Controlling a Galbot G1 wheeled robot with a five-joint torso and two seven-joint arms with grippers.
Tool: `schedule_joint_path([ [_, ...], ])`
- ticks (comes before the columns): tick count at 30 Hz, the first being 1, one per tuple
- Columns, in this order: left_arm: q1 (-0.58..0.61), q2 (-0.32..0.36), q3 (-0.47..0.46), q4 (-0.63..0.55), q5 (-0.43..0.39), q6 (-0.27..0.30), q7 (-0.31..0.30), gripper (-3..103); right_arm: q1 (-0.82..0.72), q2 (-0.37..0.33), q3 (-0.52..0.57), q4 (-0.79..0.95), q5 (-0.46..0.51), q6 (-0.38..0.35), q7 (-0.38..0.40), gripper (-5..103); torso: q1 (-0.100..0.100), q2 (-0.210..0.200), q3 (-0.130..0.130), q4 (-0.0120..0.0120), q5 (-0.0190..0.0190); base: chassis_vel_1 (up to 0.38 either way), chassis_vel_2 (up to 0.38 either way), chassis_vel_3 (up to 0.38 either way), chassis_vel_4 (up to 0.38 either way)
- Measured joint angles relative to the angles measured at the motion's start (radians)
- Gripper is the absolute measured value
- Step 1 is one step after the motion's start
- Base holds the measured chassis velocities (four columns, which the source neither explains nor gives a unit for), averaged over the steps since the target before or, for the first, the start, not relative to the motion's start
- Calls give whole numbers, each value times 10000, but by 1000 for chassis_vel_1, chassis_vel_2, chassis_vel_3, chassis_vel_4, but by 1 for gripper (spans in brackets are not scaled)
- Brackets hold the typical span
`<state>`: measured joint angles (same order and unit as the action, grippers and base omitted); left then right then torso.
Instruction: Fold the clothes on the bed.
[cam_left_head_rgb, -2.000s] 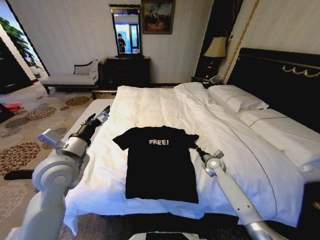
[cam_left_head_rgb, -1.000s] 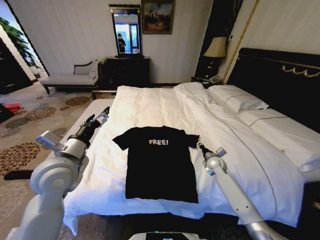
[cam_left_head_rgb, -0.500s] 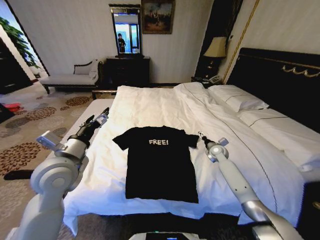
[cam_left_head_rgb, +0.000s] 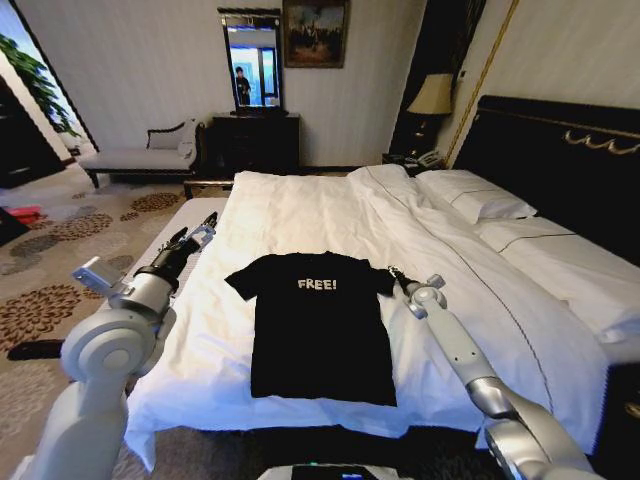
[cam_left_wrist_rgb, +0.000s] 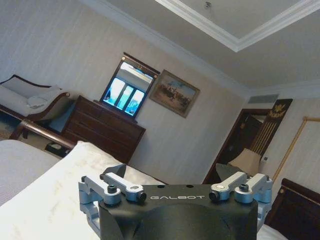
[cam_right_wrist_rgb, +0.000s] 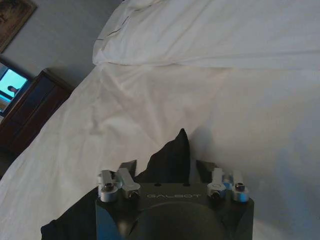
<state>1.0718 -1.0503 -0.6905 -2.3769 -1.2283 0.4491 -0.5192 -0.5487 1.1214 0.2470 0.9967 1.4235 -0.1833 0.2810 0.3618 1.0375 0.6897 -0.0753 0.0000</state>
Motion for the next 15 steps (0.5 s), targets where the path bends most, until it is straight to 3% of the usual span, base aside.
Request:
schedule_joint_path([
  [2,-13,-15,35,29,2,0,0,100,76,72,-2,-116,-49,37,-60,59,0,0,0,-1,-1,0,0,0,0],
  [8,-40,-46,80,69,12,0,0,100,229,175,-31,-303,-151,92,-117,42,-1,0,-1,-2,0,0,0,0,0],
  [12,-62,-38,78,84,13,0,0,100,274,150,-48,-297,-210,160,-125,21,0,0,0,-1,0,0,0,0,0],
  [14,-64,-37,78,85,14,-1,0,100,276,144,-49,-293,-214,166,-125,21,0,0,0,-2,0,0,0,0,0],
  [15,-71,-37,77,89,13,-2,1,100,281,120,-49,-273,-228,183,-125,16,-1,0,-1,-2,-1,0,0,0,0],
])
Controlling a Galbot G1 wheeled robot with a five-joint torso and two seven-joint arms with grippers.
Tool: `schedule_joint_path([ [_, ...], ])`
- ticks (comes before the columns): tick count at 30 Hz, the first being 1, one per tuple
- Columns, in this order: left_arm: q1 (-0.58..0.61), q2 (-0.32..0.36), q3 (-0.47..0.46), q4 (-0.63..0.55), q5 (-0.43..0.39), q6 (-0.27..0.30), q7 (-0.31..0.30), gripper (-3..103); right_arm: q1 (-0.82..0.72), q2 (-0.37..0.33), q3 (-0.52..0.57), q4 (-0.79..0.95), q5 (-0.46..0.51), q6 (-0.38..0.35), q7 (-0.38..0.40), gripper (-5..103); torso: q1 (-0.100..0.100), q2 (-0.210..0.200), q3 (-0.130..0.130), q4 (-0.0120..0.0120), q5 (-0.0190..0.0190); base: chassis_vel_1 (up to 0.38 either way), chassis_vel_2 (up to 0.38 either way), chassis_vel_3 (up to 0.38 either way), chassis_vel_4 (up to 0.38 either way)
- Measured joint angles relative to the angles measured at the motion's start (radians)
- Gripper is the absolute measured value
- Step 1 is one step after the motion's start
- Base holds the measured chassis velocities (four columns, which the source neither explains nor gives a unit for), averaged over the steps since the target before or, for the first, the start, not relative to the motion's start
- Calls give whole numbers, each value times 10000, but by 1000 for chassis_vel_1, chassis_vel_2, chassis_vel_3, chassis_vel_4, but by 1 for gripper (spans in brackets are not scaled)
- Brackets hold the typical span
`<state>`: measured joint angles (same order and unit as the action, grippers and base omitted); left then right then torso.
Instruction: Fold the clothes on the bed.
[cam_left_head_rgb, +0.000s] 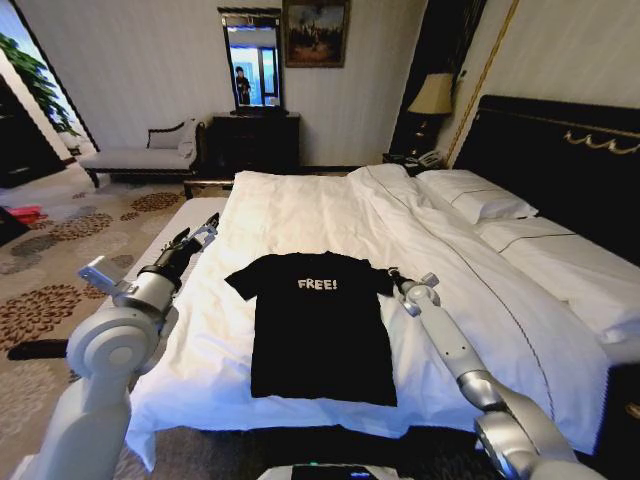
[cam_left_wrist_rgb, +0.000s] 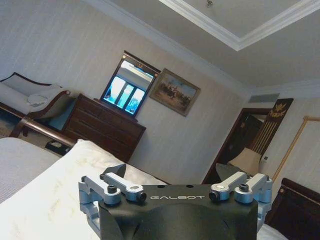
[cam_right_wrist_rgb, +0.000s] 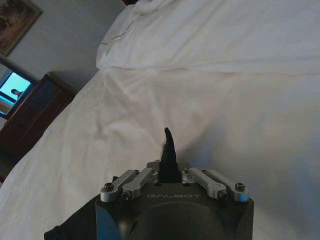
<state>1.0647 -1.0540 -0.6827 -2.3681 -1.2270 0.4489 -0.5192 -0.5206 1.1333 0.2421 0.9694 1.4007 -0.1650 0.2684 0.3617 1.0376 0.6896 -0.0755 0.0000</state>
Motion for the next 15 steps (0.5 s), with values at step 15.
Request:
schedule_joint_path([
  [15,20,-38,35,-35,8,-5,7,100,125,-186,-28,89,-230,209,33,0,0,0,0,0,1,0,0,0,0],
])
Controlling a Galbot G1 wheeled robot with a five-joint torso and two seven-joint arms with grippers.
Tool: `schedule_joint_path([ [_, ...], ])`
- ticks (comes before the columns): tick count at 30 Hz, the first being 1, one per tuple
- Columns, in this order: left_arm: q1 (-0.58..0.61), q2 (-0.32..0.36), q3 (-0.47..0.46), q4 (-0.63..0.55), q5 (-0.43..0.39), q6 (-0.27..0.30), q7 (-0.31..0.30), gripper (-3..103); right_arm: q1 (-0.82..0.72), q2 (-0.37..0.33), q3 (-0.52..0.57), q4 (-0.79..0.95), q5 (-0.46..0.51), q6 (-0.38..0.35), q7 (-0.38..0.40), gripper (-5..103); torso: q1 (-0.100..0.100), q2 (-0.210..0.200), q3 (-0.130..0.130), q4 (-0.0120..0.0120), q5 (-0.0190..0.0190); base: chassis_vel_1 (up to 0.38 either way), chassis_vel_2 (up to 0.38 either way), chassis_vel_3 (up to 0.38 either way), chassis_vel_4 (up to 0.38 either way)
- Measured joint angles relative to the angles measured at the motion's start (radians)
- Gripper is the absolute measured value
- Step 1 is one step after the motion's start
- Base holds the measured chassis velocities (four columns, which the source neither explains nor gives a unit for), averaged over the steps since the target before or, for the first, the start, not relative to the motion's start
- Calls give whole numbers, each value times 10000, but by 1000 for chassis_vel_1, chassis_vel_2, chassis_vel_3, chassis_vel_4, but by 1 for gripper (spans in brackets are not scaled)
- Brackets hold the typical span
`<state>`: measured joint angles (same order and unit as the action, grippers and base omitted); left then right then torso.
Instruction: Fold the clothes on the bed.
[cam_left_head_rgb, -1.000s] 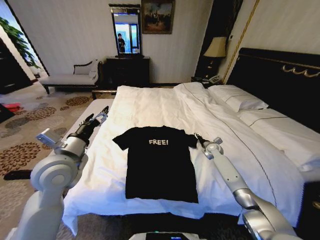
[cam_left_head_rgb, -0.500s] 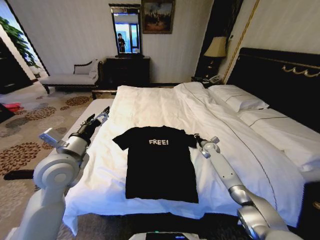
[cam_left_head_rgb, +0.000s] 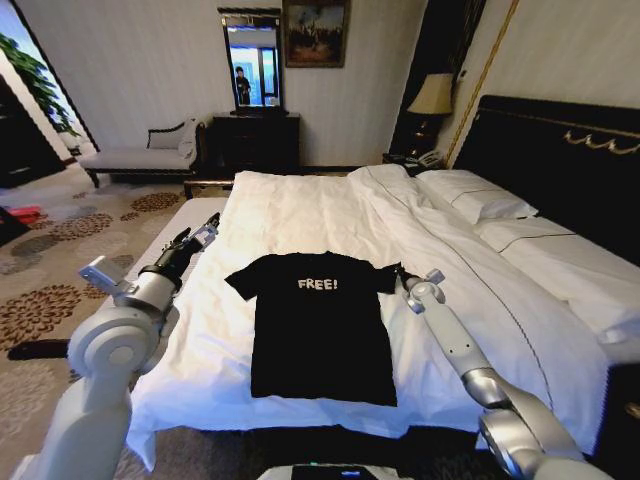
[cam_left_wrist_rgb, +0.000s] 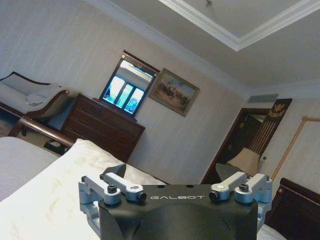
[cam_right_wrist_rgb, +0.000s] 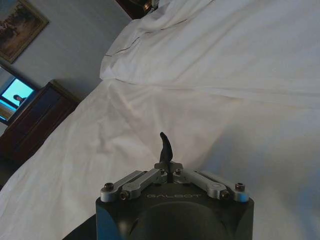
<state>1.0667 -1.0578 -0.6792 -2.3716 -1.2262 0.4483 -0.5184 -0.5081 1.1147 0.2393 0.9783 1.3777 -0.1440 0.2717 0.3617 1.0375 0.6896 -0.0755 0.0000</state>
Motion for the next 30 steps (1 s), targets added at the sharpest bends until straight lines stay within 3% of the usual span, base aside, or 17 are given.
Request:
schedule_joint_path([
  [17,52,-42,33,-66,13,-4,7,100,-303,-292,87,480,-488,14,340,3,0,0,0,-2,0,0,0,0,0],
  [21,73,-43,34,-90,15,-2,8,100,-617,-455,222,991,-497,48,455,25,0,0,0,-3,0,0,0,0,0],
  [23,82,-42,33,-94,15,-2,9,100,-730,-509,266,1215,-502,84,476,25,0,1,-1,-3,0,0,0,0,0],
  [24,91,-44,34,-94,20,2,9,100,-836,-549,320,1431,-507,123,526,35,0,0,-1,-3,0,0,0,0,0],
  [26,97,-49,37,-95,27,3,10,100,-887,-566,348,1539,-504,136,562,35,0,0,-1,-1,0,0,0,0,0],
  [30,196,-99,56,-87,104,17,10,100,-1571,-806,616,2919,-168,150,998,57,0,0,-1,0,-2,0,0,0,0],
])
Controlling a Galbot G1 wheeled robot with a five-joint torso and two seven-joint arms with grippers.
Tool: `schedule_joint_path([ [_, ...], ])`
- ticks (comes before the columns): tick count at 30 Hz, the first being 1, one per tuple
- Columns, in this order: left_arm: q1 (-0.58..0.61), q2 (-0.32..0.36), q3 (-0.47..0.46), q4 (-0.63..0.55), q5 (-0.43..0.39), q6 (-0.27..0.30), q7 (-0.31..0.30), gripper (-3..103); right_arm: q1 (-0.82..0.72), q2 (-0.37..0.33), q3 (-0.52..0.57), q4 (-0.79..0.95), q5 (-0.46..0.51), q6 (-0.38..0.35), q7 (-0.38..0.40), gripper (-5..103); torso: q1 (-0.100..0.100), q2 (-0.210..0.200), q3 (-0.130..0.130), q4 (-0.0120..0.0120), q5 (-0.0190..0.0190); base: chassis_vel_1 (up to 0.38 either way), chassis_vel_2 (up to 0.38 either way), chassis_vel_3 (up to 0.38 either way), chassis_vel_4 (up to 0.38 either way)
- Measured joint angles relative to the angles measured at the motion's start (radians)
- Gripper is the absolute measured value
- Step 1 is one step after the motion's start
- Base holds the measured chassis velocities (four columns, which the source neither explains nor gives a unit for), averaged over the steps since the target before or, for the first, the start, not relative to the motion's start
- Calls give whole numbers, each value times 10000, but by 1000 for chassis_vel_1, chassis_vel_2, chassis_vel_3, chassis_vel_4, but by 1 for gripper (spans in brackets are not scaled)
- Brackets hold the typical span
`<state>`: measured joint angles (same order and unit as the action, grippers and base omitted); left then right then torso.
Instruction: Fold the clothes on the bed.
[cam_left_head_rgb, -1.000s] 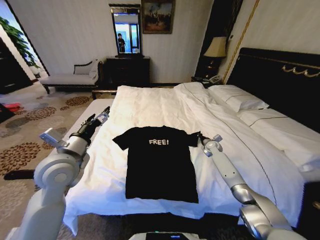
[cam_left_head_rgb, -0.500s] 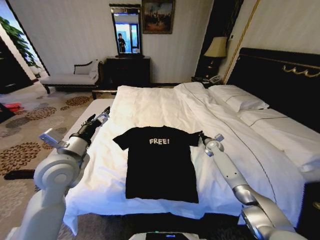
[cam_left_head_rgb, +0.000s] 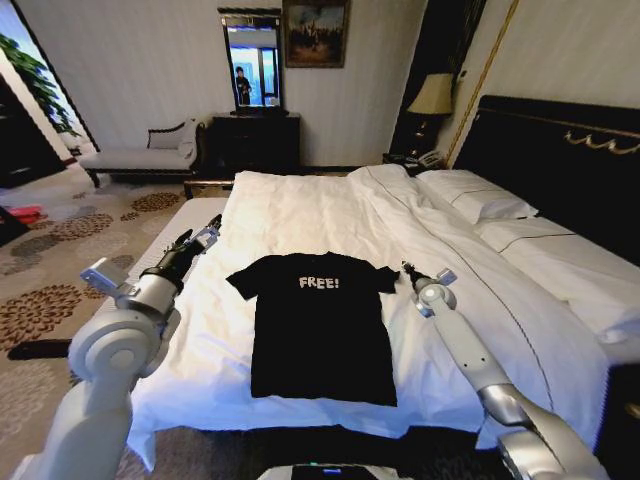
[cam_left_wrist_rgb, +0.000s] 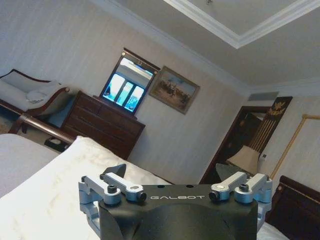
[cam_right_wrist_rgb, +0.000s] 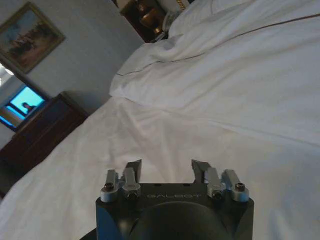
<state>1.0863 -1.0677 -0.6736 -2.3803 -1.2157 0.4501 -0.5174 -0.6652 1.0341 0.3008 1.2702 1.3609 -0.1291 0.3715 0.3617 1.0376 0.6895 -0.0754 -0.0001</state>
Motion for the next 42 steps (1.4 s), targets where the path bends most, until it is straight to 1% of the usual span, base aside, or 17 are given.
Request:
schedule_joint_path([
  [3,45,-13,1,0,34,3,0,100,-490,-122,112,696,102,-31,124,62,-1,0,0,-1,0,0,0,0,0],
  [5,58,-18,0,-4,46,5,0,100,-1049,-239,179,1255,120,-152,291,73,-2,1,0,-2,1,0,0,0,0],
  [8,58,-24,-5,-20,46,5,0,100,-1447,-284,217,1562,113,-219,430,79,-2,1,0,-4,2,0,0,0,0],
  [11,100,-52,-36,-65,46,5,-2,100,-1887,-280,273,1846,123,-265,549,94,-1,1,0,-4,3,0,0,0,0],
  [13,116,-58,-44,-77,47,6,-4,100,-1927,-270,279,1865,124,-268,555,94,-1,0,0,-3,2,0,0,0,0],
  [15,243,-89,-102,-180,86,9,-6,100,-1981,-83,280,1771,266,-291,575,100,-2,1,0,0,1,0,0,0,0],
  [24,433,-44,-299,-285,90,8,-17,100,-1327,416,130,1005,573,-346,544,100,-1,1,0,1,0,0,0,0,0],
  [25,451,-57,-298,-288,102,7,-19,100,-1170,518,100,797,571,-342,465,103,0,1,1,1,0,0,0,0,0],
  [29,450,-78,-281,-281,128,4,-20,100,-940,660,67,463,552,-300,336,95,-1,0,1,2,0,0,0,0,0],
  [30,423,-81,-272,-257,134,3,-20,100,-864,726,55,330,537,-272,280,85,0,0,1,1,0,0,0,0,0],
  [32,407,-81,-264,-245,134,3,-20,100,-849,752,53,287,533,-264,264,85,-1,0,1,-1,1,0,0,0,0],
  [35,323,-73,-210,-182,135,2,-20,100,-848,813,52,191,482,-247,214,69,-1,0,1,-2,1,0,0,0,0],
  [36,305,-73,-198,-170,135,2,-20,100,-850,825,53,166,462,-245,202,69,-1,1,1,-2,1,0,0,0,0],
  [39,275,-78,-162,-134,138,2,-20,100,-844,851,52,80,409,-244,172,57,-1,1,1,-2,1,0,0,0,0],
  [40,270,-81,-151,-127,142,2,-21,100,-835,860,52,45,386,-243,166,57,-1,0,1,-2,1,0,0,0,0],
  [41,267,-90,-126,-110,159,2,-20,100,-790,877,52,-40,328,-239,162,46,-1,0,1,-1,2,0,0,0,0],
  [42,266,-92,-122,-106,165,2,-20,100,-781,877,55,-56,302,-238,162,46,-1,0,1,-1,2,0,0,0,0],
])
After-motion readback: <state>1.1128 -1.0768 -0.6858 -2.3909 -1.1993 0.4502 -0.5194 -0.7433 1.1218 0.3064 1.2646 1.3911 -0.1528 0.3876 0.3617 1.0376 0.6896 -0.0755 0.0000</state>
